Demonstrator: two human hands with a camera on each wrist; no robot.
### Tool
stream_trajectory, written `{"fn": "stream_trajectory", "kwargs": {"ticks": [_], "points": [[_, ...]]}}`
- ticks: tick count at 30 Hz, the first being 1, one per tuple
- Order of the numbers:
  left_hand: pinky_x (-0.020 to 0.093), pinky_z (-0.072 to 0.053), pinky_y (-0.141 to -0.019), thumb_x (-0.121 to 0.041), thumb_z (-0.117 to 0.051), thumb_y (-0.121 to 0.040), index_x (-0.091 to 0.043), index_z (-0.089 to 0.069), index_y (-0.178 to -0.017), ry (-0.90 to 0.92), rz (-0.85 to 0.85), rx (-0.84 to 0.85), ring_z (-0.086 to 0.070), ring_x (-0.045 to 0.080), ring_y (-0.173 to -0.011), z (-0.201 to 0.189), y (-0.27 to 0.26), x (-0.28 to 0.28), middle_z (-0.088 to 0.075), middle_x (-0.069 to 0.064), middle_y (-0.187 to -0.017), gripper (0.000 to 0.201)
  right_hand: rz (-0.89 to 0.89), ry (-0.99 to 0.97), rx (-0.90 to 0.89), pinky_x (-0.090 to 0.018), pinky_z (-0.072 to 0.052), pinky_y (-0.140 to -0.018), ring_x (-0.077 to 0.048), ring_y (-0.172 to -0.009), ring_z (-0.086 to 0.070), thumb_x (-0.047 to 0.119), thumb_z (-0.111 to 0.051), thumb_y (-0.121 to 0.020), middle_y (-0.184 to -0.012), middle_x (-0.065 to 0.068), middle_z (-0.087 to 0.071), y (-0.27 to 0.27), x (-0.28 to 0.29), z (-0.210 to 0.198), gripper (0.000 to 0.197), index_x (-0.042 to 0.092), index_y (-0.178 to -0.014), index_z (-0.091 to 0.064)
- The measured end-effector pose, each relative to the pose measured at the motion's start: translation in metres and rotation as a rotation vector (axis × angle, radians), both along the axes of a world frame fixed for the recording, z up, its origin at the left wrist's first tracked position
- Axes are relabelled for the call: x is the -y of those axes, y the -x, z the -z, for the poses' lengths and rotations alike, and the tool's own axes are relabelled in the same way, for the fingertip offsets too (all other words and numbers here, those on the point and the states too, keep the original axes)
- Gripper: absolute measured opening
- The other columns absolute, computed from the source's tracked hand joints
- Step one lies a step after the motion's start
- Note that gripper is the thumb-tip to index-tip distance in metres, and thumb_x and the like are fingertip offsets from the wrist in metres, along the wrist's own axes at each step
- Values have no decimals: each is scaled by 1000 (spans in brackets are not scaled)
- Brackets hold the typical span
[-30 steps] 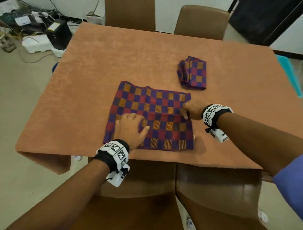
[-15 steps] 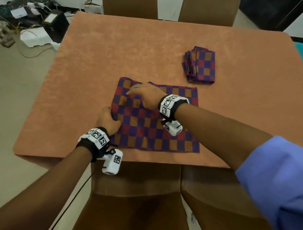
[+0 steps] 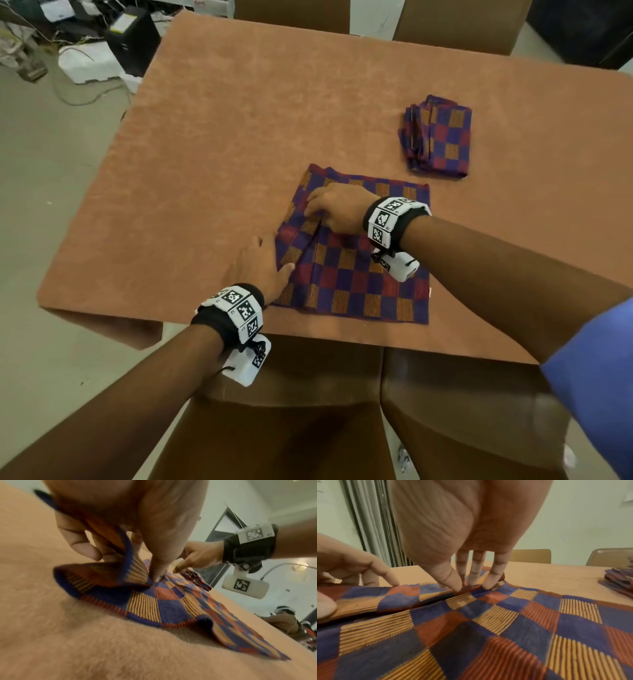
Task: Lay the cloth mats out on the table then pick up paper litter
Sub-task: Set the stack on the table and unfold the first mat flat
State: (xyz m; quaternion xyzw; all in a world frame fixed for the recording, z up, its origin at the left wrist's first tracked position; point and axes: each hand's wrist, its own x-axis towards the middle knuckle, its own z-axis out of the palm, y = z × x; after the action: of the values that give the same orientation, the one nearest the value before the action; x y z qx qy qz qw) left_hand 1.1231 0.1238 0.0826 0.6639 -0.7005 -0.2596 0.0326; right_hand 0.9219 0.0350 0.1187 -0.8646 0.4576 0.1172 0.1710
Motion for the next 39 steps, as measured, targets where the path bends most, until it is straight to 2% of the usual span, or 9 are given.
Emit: {"fn": "stream_trajectory", "kwargs": {"ticks": [6,10,12,14,17,23,30,35,39], "points": [[39,-49,-90,-14,-65,-86,-20,-44,-129,26,-65,-182,-56,26,-111,-13,4,0,-56,5,-124,48,-52,20,-15,-34,-44,-73,-26,-129,-47,4,-59,-83,-152,4,-38,-28,13,-5,70,33,-144,-40],[8,-40,-71,-8,-61,-88,-22,-43,-133,71,-28,-335,-54,9,-90,-24,-6,-4,-56,-11,-103,50,-50,88,-43,-34,-37,-57,-27,-105,-56,10,-60,-82,-117,-2,-52,-47,21,-9,41,25,-120,-60],[10,-35,-55,-15,-62,-89,-24,-43,-132,148,-50,-327,-46,4,-70,-29,-19,-2,-46,-15,-86,48,-29,174,-14,-39,-42,-64,-31,-99,-54,11,-60,-79,-110,-7,-53,-57,28,-17,24,18,-101,-68],[22,-38,-55,-20,-64,-88,-25,-43,-128,187,-113,-308,-46,4,-63,-29,-39,4,-47,-11,-81,46,-10,222,8,-41,-46,-71,-33,-96,-55,10,-60,-78,-108,-9,-56,-74,35,-25,20,17,-96,-67],[24,-33,-52,-22,-65,-87,-22,-46,-122,173,-224,-301,-49,11,-63,-26,-74,16,-49,-6,-78,40,34,243,3,-37,-41,-63,-31,-88,-60,15,-55,-86,-102,-8,-62,-111,45,-33,23,19,-108,-57],[37,-50,-61,-24,-69,-84,-26,-51,-102,135,-352,-267,-60,27,-73,-17,-152,39,-57,3,-80,26,40,211,83,-36,-41,-62,-32,-86,-61,11,-51,-87,-99,-9,-64,-200,71,-23,22,15,-109,-54],[33,-44,-63,-21,-69,-84,-23,-54,-95,72,-449,-201,-56,24,-70,-3,-218,47,-51,-4,-70,19,51,79,149,-36,-53,-81,-30,-108,-61,12,-55,-87,-122,-9,-63,-267,83,-7,42,16,-129,-54],[30,-39,-67,-20,-64,-88,-17,-56,-99,53,-425,-145,-59,31,-82,1,-232,50,-57,0,-78,14,31,68,170,-42,-55,-84,-30,-107,-62,32,-58,-83,-120,-6,-65,-257,75,-6,42,22,-124,-60],[41,-48,-82,-24,-68,-84,-16,-50,-118,18,-404,23,-59,37,-102,-6,-234,53,-62,16,-115,40,80,129,180,-43,-54,-84,-30,-109,-61,29,-54,-87,-120,-5,-65,-204,56,4,39,23,-125,-58]]}}
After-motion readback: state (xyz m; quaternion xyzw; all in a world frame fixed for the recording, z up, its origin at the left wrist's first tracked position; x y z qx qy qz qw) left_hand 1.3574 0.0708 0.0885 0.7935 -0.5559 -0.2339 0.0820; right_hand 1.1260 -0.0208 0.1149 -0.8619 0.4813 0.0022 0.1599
